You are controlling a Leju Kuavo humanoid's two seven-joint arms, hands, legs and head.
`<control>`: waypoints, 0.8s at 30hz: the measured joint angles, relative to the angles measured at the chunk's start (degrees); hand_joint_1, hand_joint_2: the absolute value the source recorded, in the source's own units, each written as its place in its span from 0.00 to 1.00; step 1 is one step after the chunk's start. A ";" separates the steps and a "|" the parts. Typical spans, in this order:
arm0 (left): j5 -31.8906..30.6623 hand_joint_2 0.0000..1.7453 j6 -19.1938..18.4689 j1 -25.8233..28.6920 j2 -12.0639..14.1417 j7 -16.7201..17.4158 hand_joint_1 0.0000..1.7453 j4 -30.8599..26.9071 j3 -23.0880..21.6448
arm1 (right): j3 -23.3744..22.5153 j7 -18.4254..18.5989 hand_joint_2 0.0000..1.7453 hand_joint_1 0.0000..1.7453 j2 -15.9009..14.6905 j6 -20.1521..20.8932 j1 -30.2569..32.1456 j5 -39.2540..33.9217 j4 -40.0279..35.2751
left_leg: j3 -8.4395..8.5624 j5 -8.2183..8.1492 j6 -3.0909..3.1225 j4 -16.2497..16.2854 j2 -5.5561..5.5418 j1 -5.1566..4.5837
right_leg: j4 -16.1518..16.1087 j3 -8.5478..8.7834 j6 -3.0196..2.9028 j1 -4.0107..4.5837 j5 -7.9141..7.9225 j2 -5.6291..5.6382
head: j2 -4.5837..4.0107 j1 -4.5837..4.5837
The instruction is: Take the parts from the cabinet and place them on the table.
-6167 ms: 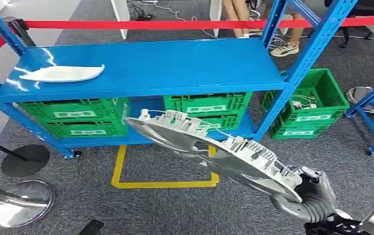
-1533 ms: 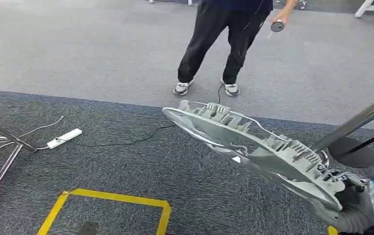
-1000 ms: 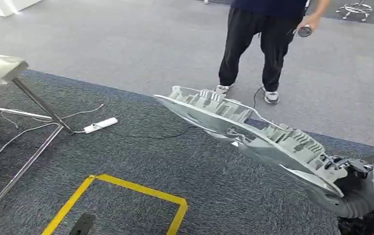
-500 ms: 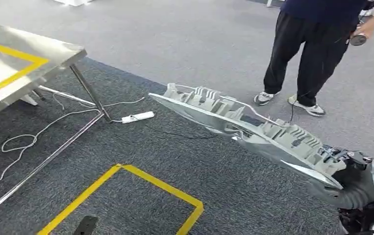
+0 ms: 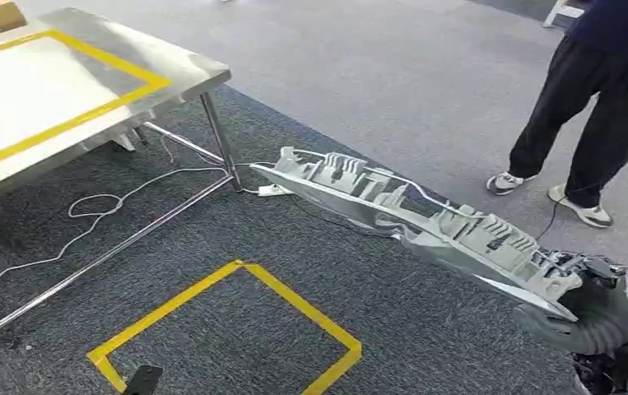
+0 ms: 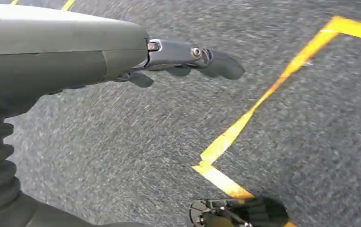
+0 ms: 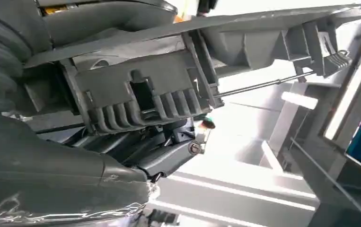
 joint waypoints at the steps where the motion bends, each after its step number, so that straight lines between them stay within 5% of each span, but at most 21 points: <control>1: -0.09 1.00 0.11 0.07 0.00 0.00 0.00 0.00 0.00 | 0.00 0.00 1.00 1.00 0.00 -0.02 -0.01 0.07 0.00 | -0.01 0.17 0.37 -0.10 -0.83 0.11 | -0.06 0.24 0.27 -0.05 -0.13 -0.76 | 0.00 -0.02; 2: -0.22 1.00 0.15 0.19 -0.02 0.00 0.00 0.00 0.00 | 0.02 -0.04 1.00 1.00 -0.02 0.00 -0.03 0.13 0.00 | 0.10 0.42 0.74 -0.24 -1.59 0.62 | 0.22 -0.24 0.80 -0.36 -0.69 0.18 | 0.00 -0.02; 4: -0.55 1.00 0.20 0.08 0.02 -0.72 0.00 0.00 0.00 | 0.02 -0.24 1.00 1.00 -0.04 -0.02 0.14 0.00 0.02 | -0.07 0.55 1.33 -0.25 -2.87 0.77 | 6.38 -2.43 1.24 -0.58 -4.52 5.70 | 0.00 0.37; 6: -1.11 1.00 -0.04 -0.10 0.04 -1.22 0.00 0.00 -0.07 | 0.04 -0.59 1.00 1.00 -0.09 0.26 0.18 -0.44 0.11 | -0.37 0.72 1.56 -0.24 -4.37 0.76 | 15.61 -6.89 1.38 -0.60 -8.53 7.03 | 0.00 0.66; 7: -1.11 1.00 -0.04 -0.10 0.09 -1.18 0.00 0.00 -0.09 | 0.07 -0.74 1.00 1.00 -0.09 0.48 0.18 -0.57 0.22 | -0.44 0.81 1.61 -0.24 -5.10 0.72 | 18.11 -8.20 1.34 -0.60 -9.07 7.13 | 0.00 0.61; 8: -1.07 1.00 -0.02 -0.09 0.13 -1.05 0.00 0.00 -0.09 | 0.11 -0.92 1.00 1.00 -0.09 0.63 0.18 -0.68 0.30 | -0.44 0.91 1.54 -0.23 -5.95 0.72 | 17.79 -8.12 1.25 -0.60 -8.12 7.16 | 0.00 0.63; 10: -0.94 1.00 -0.04 -0.11 0.17 -0.98 0.00 0.00 -0.07 | 0.20 -1.07 1.00 1.00 -0.09 0.83 0.10 -0.74 0.35 | -0.41 1.12 1.21 -0.20 -7.73 0.82 | 9.72 -4.24 1.01 -0.80 -3.15 7.55 | 0.00 0.61; 11: -0.87 1.00 -0.22 -0.18 0.22 -0.98 0.00 0.00 -0.07 | 0.24 -1.11 1.00 1.00 -0.09 0.92 0.00 -0.74 0.33 | -0.42 1.25 0.99 -0.16 -8.55 0.89 | 4.13 -1.47 1.01 -1.07 -0.62 9.24 | 0.00 0.66; 12: -0.85 1.00 -0.57 -0.23 0.31 -0.98 0.00 0.00 -0.07 | 0.28 -1.18 1.00 1.00 -0.09 0.94 -0.13 -0.72 0.35 | -0.54 1.43 0.69 -0.14 -9.19 0.87 | 1.08 -0.04 1.10 -1.48 -0.96 12.38 | 0.00 0.64; 13: -0.87 1.00 -0.83 -0.41 0.46 -1.01 0.00 0.00 -0.07 | 0.33 -1.33 1.00 1.00 -0.07 0.92 -0.10 -0.72 0.35 | -1.00 1.59 0.37 0.20 -9.97 0.73 | 0.06 0.28 1.10 -1.55 -1.10 12.62 | 0.00 0.55; 16: -1.01 1.00 -1.11 -0.09 0.83 -1.03 0.00 0.00 -0.09 | 0.33 -1.35 1.00 1.00 -0.04 0.68 -0.03 -0.57 0.37 | -1.66 2.67 -1.15 -0.50 -11.86 1.26 | 0.51 0.29 0.19 -0.94 -0.58 10.75 | 0.00 0.61; 17: -1.03 1.00 -1.11 0.00 1.18 -1.03 0.00 -0.02 -0.09 | 0.33 -1.38 1.00 1.00 0.02 0.55 0.03 -0.55 0.35 | -1.86 2.52 -1.25 -0.39 -12.01 1.33 | 0.05 0.42 -0.38 -1.52 -0.21 9.81 | 0.00 0.61; 19: -1.14 1.00 -1.14 0.04 1.16 -1.14 0.00 0.00 -0.09 | 0.31 -1.57 1.00 1.00 0.04 0.37 0.70 -0.55 -0.09 | -3.84 -1.09 -1.72 3.93 -6.26 0.65 | -0.04 0.37 -0.93 -1.27 -0.05 8.38 | 0.00 -0.26; 20: -1.16 1.00 -1.14 -0.07 1.18 -1.18 0.00 0.00 -0.09 | 0.31 -1.62 1.00 1.00 0.07 0.35 1.11 -0.55 -0.20 | -5.85 -3.45 -1.93 8.38 -4.79 0.70 | -0.04 0.27 -1.00 -1.09 -0.01 7.48 | 0.00 -0.20; 22: -1.18 1.00 -1.14 -0.04 1.20 -1.18 0.00 0.00 -0.09 | 0.31 -1.60 1.00 1.00 0.18 0.28 1.53 -0.50 -0.22 | -9.46 -6.56 -2.03 16.79 -3.84 0.74 | -0.02 0.08 -1.14 -0.88 -0.03 5.62 | 0.00 -0.24; 24: -1.20 1.00 -1.27 0.14 1.24 -1.18 0.00 -0.02 -0.09 | 0.31 -1.64 1.00 1.00 0.28 0.26 1.82 -0.42 -0.37 | -8.11 -4.66 -1.94 15.18 -3.78 0.73 | -0.02 0.07 -1.16 -0.81 -0.05 4.09 | 0.00 -0.24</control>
